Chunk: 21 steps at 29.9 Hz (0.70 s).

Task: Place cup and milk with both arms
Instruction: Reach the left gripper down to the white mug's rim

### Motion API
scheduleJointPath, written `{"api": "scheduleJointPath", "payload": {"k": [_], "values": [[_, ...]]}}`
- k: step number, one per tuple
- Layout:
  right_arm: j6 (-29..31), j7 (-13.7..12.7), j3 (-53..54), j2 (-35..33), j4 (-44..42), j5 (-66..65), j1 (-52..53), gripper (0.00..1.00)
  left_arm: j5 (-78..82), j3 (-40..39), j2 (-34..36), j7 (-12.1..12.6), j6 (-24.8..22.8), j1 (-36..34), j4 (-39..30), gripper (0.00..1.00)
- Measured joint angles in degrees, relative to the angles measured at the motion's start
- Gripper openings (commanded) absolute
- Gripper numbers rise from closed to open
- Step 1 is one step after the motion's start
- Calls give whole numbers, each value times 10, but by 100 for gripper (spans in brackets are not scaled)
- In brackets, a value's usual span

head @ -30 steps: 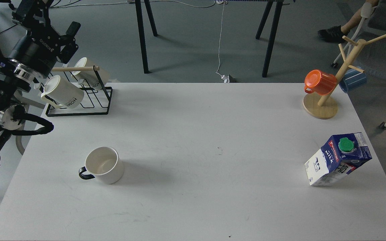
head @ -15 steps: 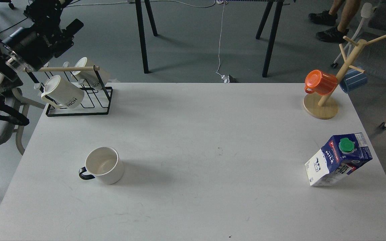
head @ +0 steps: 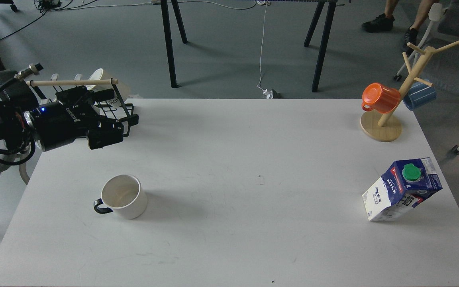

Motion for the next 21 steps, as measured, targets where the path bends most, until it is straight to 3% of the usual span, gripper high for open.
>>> {"api": "scheduleJointPath", "payload": {"k": [3, 10, 21], "values": [[0, 0, -3, 0, 4, 0, -1, 98, 21, 27, 3, 0, 33, 8, 32, 97], [0, 0, -4, 0, 7, 1, -8, 98, 24, 53, 22, 0, 40, -1, 57, 96], [0, 1, 0, -4, 5, 0, -18, 98, 24, 250, 27, 0, 30, -122, 68, 96]]}}
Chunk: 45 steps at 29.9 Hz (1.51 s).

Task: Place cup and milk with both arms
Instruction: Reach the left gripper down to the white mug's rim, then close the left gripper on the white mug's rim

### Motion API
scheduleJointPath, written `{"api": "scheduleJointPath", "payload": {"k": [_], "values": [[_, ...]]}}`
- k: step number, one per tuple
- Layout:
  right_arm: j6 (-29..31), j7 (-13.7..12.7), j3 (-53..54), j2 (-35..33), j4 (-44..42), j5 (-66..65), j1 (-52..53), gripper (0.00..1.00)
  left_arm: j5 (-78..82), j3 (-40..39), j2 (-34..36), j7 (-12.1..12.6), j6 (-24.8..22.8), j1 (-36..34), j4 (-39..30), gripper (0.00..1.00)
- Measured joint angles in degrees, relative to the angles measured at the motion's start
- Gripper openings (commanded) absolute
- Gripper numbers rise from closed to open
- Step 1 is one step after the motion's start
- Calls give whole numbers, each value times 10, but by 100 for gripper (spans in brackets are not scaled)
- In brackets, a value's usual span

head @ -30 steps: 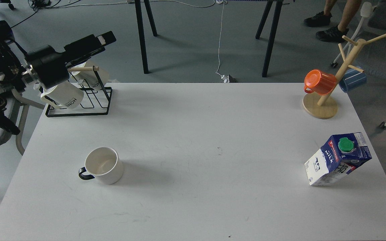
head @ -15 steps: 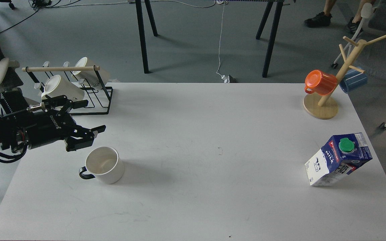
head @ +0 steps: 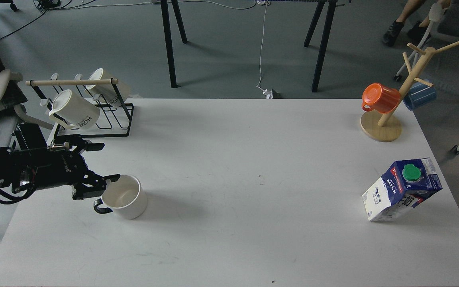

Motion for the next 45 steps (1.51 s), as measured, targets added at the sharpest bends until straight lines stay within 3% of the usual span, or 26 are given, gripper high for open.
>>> {"api": "scheduleJointPath", "payload": {"k": [7, 17, 45], "values": [[0, 2, -2, 0, 2, 1, -3, 98, 0, 87, -22, 0, -47, -80, 8, 96], [0, 3, 1, 0, 0, 1, -13, 98, 0, 190, -92, 0, -65, -159, 69, 96], [0, 7, 2, -5, -1, 1, -35, 98, 0, 222, -146, 0, -79, -163, 135, 96]]}}
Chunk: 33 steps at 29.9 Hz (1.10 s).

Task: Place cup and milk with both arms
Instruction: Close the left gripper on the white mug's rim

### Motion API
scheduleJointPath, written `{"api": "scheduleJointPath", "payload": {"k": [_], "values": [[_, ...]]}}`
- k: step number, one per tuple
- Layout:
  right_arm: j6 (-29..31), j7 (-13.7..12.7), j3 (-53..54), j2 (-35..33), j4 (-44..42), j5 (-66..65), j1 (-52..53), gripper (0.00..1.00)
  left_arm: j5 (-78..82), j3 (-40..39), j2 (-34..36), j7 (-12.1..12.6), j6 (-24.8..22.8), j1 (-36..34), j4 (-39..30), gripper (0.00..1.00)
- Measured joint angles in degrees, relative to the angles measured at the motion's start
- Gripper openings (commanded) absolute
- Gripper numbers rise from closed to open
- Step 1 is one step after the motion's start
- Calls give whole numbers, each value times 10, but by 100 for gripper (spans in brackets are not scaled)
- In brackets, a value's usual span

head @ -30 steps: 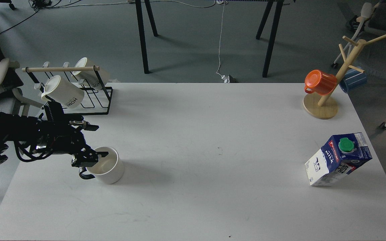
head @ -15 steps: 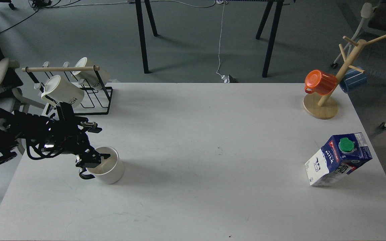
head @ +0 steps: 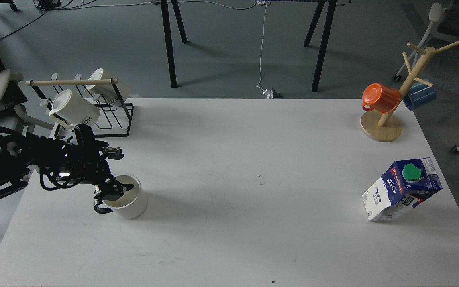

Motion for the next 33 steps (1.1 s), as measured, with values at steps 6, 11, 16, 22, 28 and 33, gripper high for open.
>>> {"api": "scheduleJointPath", "payload": {"k": [6, 11, 16, 22, 28, 33], "values": [[0, 0, 0, -1, -2, 2, -4, 98, 0, -2, -3, 0, 1, 3, 25, 94], [0, 0, 0, -1, -3, 2, -7, 98, 0, -2, -8, 0, 2, 6, 35, 86], [0, 0, 0, 0, -4, 2, -8, 98, 0, -1, -9, 0, 6, 12, 36, 80], [0, 0, -1, 0, -5, 2, -13, 98, 0, 0, -9, 0, 8, 13, 34, 70], [0, 0, -1, 0, -6, 3, -14, 98, 0, 2, -9, 0, 9, 18, 31, 55], [0, 0, 0, 0, -6, 4, -16, 98, 0, 3, -9, 0, 13, 22, 29, 48]]}}
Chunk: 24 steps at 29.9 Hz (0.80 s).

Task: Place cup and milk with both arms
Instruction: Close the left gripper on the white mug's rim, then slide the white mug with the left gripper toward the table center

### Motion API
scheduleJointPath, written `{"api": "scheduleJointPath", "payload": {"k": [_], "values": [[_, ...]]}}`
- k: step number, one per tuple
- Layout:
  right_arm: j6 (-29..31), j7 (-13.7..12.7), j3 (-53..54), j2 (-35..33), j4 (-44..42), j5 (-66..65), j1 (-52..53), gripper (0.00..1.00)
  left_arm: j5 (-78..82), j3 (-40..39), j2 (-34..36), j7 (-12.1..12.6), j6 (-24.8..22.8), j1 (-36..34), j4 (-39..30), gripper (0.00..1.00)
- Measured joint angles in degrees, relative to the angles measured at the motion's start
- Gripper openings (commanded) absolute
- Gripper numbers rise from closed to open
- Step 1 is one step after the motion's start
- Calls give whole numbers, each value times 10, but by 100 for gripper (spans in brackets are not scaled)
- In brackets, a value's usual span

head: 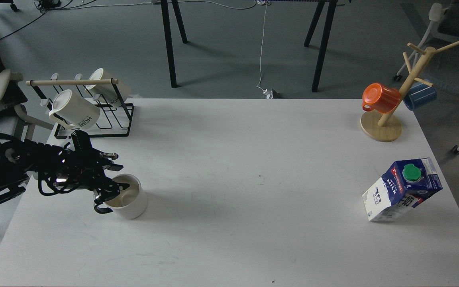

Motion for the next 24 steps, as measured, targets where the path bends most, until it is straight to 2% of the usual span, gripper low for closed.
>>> {"api": "scheduleJointPath", "payload": {"k": [6, 17, 20, 24], "values": [[0, 0, 0, 0, 0, 2, 0, 98, 0, 4, 0, 0, 5, 3, -3, 35], [0, 0, 1, -1, 1, 2, 0, 98, 0, 21, 3, 0, 44, 3, -1, 20], [0, 0, 1, -1, 1, 2, 0, 98, 0, 21, 3, 0, 45, 3, -2, 11], [0, 0, 1, -1, 1, 2, 0, 98, 0, 21, 4, 0, 45, 1, -3, 9]]}}
